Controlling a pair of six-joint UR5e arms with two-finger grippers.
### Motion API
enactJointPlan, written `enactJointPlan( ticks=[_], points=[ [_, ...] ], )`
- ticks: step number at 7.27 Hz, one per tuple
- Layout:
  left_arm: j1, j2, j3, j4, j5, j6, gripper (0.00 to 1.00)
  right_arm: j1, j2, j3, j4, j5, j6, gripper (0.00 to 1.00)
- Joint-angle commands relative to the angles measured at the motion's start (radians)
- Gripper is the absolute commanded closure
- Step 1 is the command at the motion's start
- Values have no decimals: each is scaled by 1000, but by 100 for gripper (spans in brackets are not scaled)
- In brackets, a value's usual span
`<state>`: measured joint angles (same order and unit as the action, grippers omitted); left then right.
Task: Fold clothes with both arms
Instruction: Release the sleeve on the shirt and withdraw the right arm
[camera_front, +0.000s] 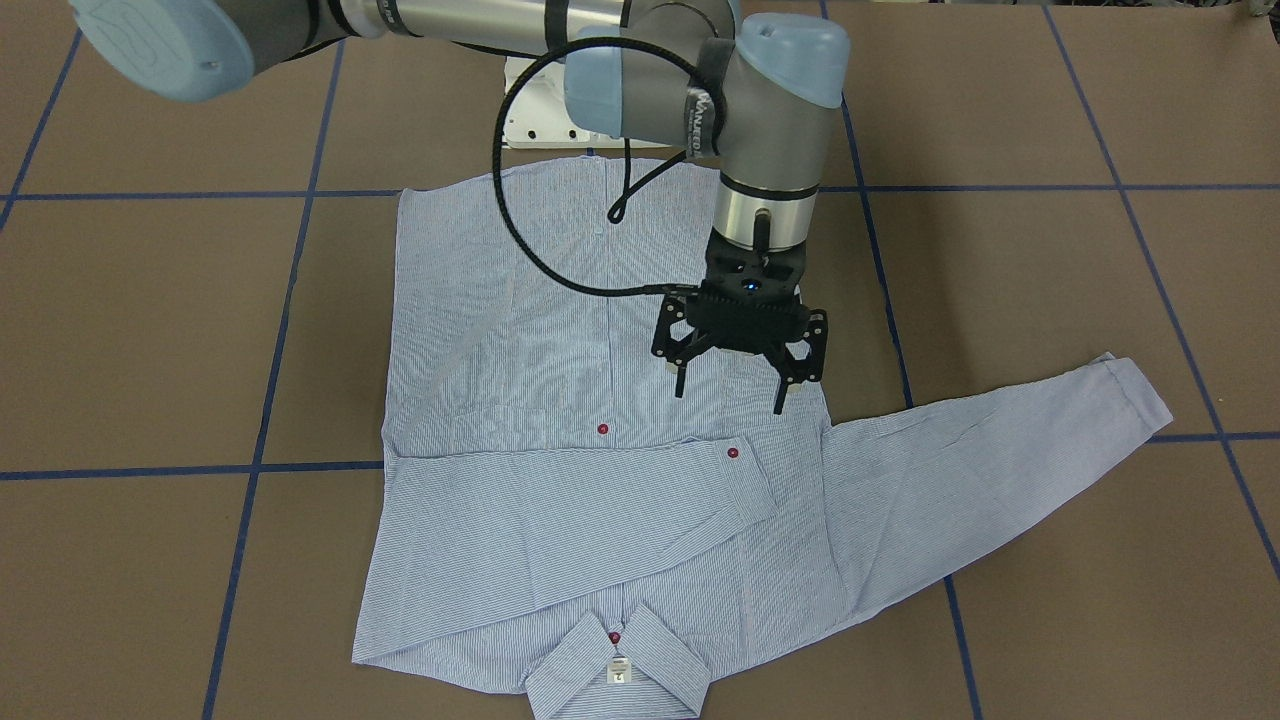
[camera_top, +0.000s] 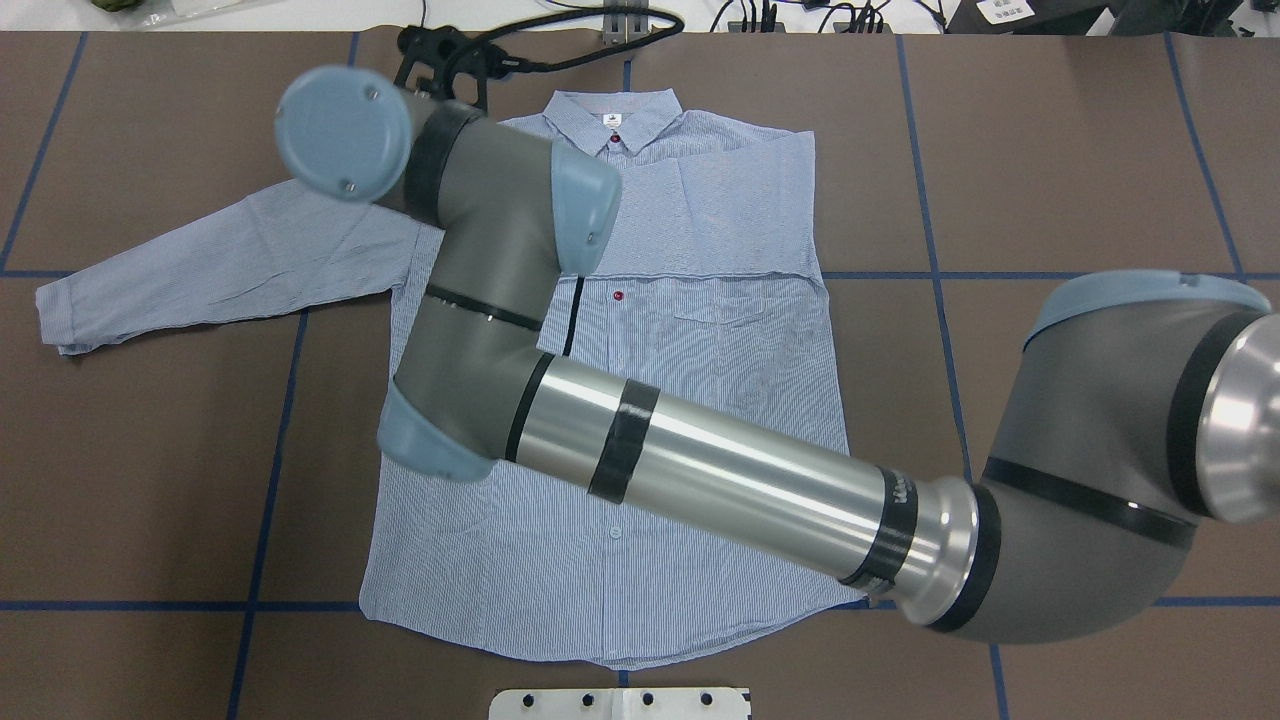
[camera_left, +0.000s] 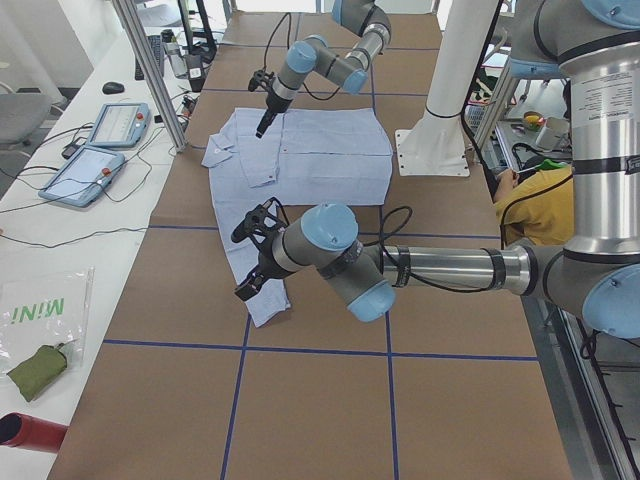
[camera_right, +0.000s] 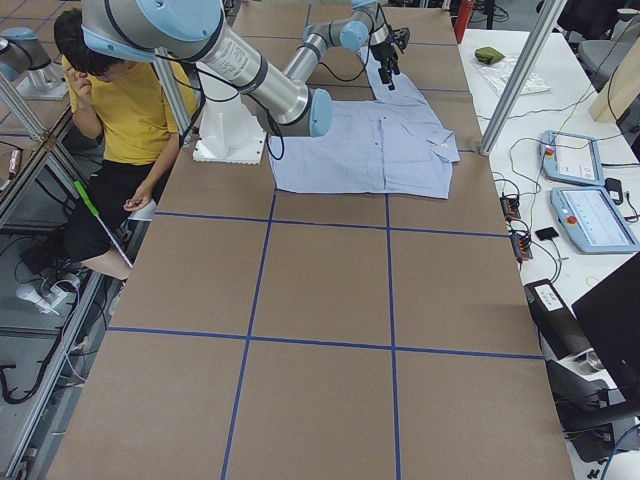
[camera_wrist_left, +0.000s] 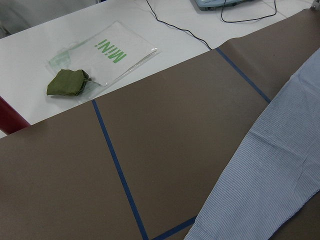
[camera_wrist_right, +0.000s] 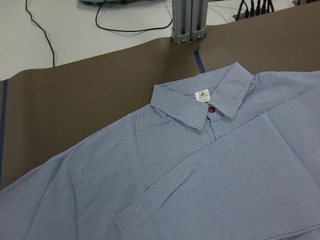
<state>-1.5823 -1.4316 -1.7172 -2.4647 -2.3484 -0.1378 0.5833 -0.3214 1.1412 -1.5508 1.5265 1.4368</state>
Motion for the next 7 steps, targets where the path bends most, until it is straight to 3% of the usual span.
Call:
enactJointPlan(
  ticks=[1, 3, 4, 7],
  points=[
    [83, -12, 48, -68, 4, -3, 0, 137, -187, 214, -21, 188, -157, 0],
    [120, -21, 137, -171, 24, -6, 0, 321, -432, 505, -61, 398, -391, 0],
    [126, -21, 174, -227, 59, -114, 0, 433, -558, 587, -57, 529, -533, 0],
    [383, -16, 295, -512, 343, -551, 0, 686, -963, 799, -40, 720, -956, 0]
  ],
)
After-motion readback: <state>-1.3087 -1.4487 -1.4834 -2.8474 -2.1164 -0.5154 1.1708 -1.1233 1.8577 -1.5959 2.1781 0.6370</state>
